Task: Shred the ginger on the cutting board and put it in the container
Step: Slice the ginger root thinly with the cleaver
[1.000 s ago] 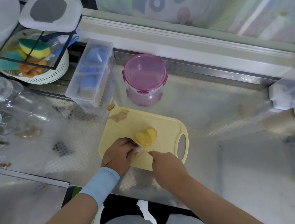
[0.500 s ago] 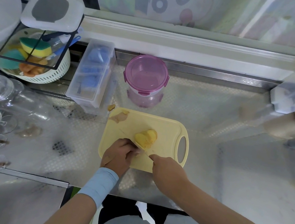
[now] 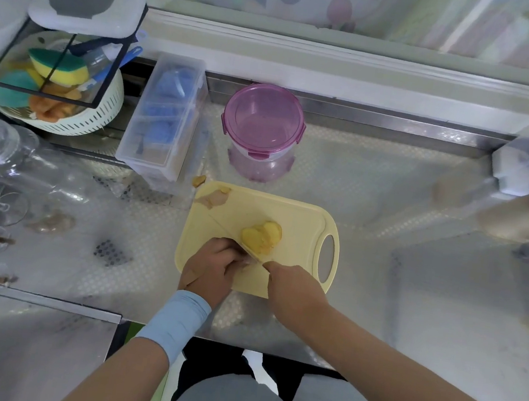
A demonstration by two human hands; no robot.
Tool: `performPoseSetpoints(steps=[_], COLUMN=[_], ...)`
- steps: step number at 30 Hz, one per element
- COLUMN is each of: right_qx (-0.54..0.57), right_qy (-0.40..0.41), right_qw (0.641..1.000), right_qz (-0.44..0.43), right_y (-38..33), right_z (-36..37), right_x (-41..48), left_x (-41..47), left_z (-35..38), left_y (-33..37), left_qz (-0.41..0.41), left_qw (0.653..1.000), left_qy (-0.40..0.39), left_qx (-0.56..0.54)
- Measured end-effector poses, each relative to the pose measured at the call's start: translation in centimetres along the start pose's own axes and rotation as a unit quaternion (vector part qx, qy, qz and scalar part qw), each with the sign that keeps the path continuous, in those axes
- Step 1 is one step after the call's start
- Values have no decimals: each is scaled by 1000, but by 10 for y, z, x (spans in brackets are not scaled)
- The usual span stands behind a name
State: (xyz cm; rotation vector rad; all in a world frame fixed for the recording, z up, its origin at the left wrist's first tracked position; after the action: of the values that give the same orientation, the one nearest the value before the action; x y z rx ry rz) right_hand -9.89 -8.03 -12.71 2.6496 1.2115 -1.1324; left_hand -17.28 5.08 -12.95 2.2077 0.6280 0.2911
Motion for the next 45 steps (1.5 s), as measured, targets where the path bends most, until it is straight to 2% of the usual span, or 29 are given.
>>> performPoseSetpoints(steps=[4,13,16,32,40,45], right_qx=[8,8,5,-28,-42,-5], right_qy=[2,12,15,-18,-4,-13], right_qw=[1000,1000,1000,999,999,1000], right_qz=[1,-2,-4,-18,-18,-9], right_y=[1,3,3,4,0,8], right_z=[0,0,0,7,12,6], right_x=[3,7,7,9,24,32], left_x=[-3,-6,-6,-6,-8,-6], left_z=[-2,0,2,-2,2,2], left_y=[15,18,16,22,8,5], left_qz=[61,129,131,147,109,81], left_qw=[998,988,986,986,992,995], left_qy=[-13,-66,-82,-50,-54,-55], left_qx=[33,48,63,59,32,19])
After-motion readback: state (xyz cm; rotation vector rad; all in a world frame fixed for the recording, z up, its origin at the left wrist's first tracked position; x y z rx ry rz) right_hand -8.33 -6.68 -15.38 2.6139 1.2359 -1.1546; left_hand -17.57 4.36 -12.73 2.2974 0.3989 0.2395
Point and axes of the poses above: each hand's wrist, its own x-axis towards the middle knuckle, its own z-axis out of the palm, y = z × x, the point moved 10 cm from there along x, towards the middle knuckle, and after that the axes turned 9 degrees about -x, right-handed, at the moved point
